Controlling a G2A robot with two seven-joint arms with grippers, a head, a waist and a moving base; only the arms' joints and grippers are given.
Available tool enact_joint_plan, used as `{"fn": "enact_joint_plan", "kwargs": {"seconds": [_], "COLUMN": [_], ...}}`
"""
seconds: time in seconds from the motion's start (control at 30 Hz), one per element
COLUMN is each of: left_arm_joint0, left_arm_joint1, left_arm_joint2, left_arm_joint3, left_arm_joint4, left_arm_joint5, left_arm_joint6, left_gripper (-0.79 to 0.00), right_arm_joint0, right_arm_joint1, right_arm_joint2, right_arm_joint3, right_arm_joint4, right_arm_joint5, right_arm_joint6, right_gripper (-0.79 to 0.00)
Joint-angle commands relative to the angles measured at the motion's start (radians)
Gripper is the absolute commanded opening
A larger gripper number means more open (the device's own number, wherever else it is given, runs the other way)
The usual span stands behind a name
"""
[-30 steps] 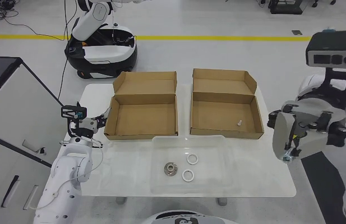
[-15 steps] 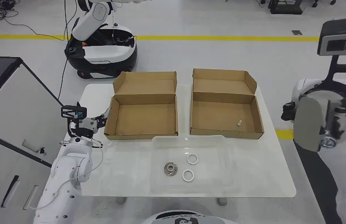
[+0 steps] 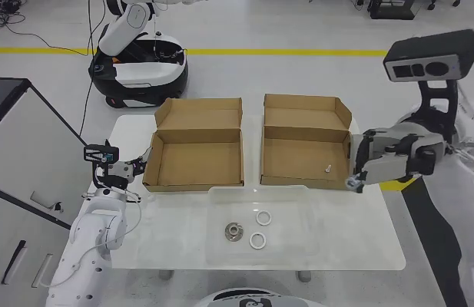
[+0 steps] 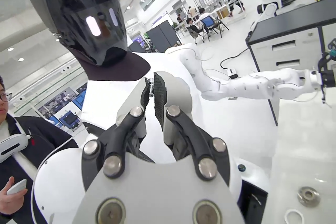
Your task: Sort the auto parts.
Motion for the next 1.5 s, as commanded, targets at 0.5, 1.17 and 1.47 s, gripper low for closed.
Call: {"fn": "enact_joint_plan", "kwargs": {"seconds": [0.5,1.17,1.47], "left_arm_joint0": [0.0,0.0,0.0], "left_arm_joint1": [0.0,0.0,0.0], "left_arm_joint2": [0.0,0.0,0.0], "left_arm_joint3": [0.0,0.0,0.0], "left_arm_joint4": [0.0,0.0,0.0], "left_arm_joint5": [0.0,0.0,0.0], "left_arm_joint6": [0.0,0.0,0.0], "left_gripper": [0.0,0.0,0.0], "right_arm_joint0": [-0.019,-0.021,-0.033], "right_arm_joint1": [-0.028,-0.049,-0.063], "right_arm_joint2": [0.007,0.022,0.019], "right_arm_joint3": [0.003,0.001,-0.013], "right_arm_joint4": [0.1,-0.008,0.07], "right_arm_joint5": [0.009,0.08,0.089], "right_arm_joint6": [-0.02,-0.022,-0.019], "right_gripper": [-0.785,-0.785,-0.785]}}
